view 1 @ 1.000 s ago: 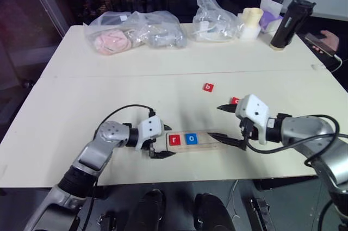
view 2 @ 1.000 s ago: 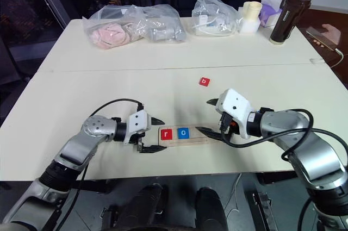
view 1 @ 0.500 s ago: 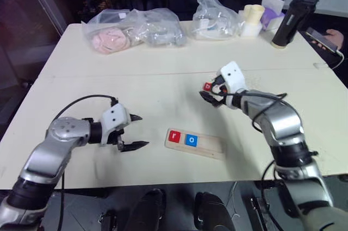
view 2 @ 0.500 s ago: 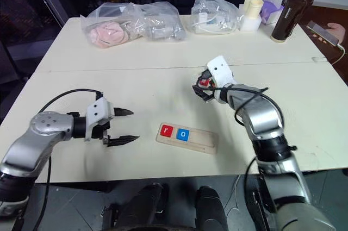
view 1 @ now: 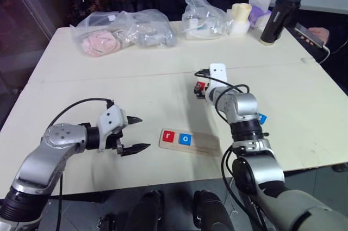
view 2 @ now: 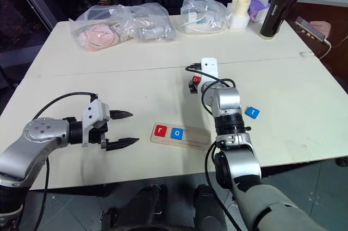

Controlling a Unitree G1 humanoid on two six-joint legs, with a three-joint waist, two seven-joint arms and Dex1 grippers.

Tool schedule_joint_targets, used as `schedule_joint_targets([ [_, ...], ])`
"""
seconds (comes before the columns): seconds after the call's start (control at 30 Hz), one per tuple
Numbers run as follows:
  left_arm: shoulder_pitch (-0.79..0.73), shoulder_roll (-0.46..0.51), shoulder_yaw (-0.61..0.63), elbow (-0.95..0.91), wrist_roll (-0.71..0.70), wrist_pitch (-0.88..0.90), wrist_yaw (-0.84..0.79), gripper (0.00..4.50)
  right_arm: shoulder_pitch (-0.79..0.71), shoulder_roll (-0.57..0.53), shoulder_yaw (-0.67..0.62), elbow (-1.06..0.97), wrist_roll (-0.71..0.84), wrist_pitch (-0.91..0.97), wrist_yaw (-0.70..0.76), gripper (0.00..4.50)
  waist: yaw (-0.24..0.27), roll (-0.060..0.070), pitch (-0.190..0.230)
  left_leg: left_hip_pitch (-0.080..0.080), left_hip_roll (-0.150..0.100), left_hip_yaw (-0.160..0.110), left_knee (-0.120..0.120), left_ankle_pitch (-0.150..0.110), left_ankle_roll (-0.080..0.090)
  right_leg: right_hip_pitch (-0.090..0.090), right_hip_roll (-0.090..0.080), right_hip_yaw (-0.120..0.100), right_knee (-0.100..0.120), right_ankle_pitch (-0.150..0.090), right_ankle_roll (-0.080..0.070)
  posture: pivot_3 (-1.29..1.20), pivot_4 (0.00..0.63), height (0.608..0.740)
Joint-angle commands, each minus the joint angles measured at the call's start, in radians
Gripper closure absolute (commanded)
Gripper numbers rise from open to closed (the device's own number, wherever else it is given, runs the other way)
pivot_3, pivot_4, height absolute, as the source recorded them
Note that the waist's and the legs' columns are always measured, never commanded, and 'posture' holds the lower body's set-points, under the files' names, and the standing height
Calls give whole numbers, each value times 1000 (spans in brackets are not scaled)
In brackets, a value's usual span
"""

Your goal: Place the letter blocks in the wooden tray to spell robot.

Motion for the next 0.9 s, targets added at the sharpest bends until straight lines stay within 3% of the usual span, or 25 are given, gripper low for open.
schedule_joint_targets([
  [0.03,9,12,21,-24,-2,-22,14,51,-57,42,-30,71,10,-39,-35,0,-4,0,0,0,0,0,0,0,0,0,0,0,0,0,0,0,150,740],
  [0.63,-4,-2,5,-18,-1,-25,66,51,-173,97,-27,354,-26,-203,-127,0,-24,0,0,5,0,2,-2,0,0,1,3,6,1,1,-2,0,150,740],
  [0.73,-7,-6,0,-19,0,-24,73,0,-185,96,-34,380,-21,-219,-137,869,-24,0,0,6,0,2,-2,0,0,1,3,6,1,1,-2,0,150,740],
  [0.9,-10,-12,-9,-21,1,-24,86,0,-200,94,-31,403,-23,-238,-147,3382,-27,0,0,7,1,2,-2,0,0,1,4,7,1,1,-2,0,150,740],
])
